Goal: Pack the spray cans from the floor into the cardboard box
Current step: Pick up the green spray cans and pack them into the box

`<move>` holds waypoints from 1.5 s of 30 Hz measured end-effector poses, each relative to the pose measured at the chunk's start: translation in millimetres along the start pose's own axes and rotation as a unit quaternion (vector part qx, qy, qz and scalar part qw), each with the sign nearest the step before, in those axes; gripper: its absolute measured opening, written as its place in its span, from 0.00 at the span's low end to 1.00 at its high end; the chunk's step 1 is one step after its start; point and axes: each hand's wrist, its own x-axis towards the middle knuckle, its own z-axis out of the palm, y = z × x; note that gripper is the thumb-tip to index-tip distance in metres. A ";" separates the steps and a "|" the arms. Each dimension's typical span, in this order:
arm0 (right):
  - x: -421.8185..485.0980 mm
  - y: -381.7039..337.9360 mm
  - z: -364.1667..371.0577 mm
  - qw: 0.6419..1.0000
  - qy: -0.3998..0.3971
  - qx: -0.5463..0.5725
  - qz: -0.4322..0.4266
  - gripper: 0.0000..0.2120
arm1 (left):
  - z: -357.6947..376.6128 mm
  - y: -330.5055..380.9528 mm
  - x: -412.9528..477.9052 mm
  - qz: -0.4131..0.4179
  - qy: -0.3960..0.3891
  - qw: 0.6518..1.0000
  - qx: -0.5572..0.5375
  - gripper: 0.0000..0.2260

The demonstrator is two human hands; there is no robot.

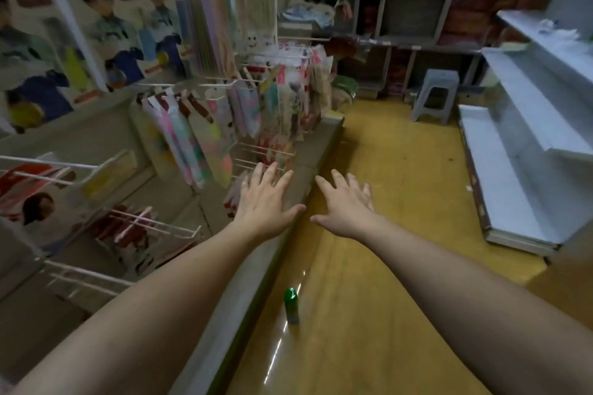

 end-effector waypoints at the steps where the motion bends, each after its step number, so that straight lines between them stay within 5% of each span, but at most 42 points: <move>1: 11.2 4.5 7.4 1.000 -0.008 0.003 0.003 0.43 | 9.9 0.1 11.2 0.000 -0.008 1.000 -0.001 0.38; 13: 131.2 63.0 141.2 0.990 -0.117 0.008 0.082 0.40 | 175.2 -4.7 134.9 0.059 -0.178 0.982 -0.026 0.37; 23: 160.6 95.5 337.1 0.957 -0.283 0.025 0.064 0.41 | 363.7 -52.4 128.0 -0.054 -0.323 0.943 -0.052 0.38; 41: 215.0 163.7 635.5 0.927 -0.361 0.087 0.051 0.38 | 669.1 -87.1 94.1 -0.160 -0.384 0.904 -0.100 0.45; 45: 219.0 169.0 662.2 0.921 -0.365 0.112 0.074 0.36 | 698.3 -92.3 89.1 -0.144 -0.368 0.912 -0.109 0.36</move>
